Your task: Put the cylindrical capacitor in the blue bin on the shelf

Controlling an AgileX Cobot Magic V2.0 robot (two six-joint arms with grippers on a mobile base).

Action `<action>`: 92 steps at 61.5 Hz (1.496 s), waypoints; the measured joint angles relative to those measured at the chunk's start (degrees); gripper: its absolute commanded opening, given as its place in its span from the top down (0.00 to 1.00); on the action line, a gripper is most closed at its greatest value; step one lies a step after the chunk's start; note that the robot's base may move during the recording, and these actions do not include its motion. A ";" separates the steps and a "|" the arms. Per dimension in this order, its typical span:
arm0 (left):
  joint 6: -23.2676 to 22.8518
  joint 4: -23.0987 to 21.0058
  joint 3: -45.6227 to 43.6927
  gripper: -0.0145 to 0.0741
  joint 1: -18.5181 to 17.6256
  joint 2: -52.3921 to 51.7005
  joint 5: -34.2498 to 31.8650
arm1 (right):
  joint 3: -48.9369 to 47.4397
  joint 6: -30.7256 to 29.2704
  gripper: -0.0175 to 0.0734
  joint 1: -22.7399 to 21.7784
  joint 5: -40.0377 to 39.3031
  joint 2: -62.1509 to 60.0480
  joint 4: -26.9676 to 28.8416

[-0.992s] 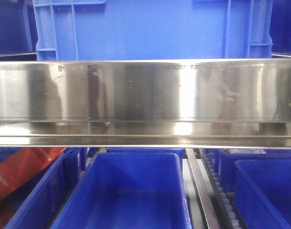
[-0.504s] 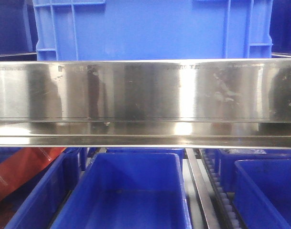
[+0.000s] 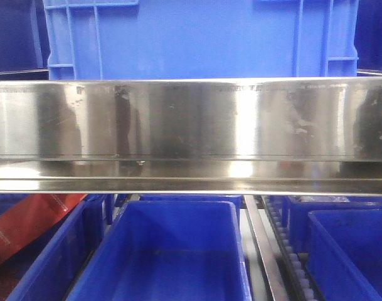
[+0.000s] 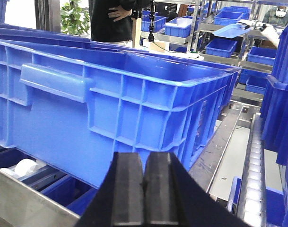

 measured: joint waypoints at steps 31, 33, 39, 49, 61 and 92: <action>-0.72 8.43 7.55 0.96 7.04 -3.93 -5.79 | 0.00 0.00 0.99 0.00 -0.03 0.00 0.00; -1.10 7.92 9.81 0.96 8.74 -5.31 -7.75 | 0.00 0.00 0.99 0.00 -0.03 0.00 0.00; -1.38 5.63 17.03 0.96 12.87 -9.87 -13.27 | 0.00 0.00 0.99 0.00 -0.03 0.00 0.00; -1.53 4.24 28.58 0.96 17.62 -17.81 -20.45 | 0.00 0.00 0.99 0.00 -0.14 0.00 0.00; -1.53 3.99 40.35 0.96 18.44 -24.17 -25.15 | 0.00 0.00 0.99 0.00 -0.14 0.00 0.00; -1.53 3.87 46.77 0.96 18.44 -24.40 -33.76 | 0.05 0.00 0.99 0.00 -0.58 0.00 0.00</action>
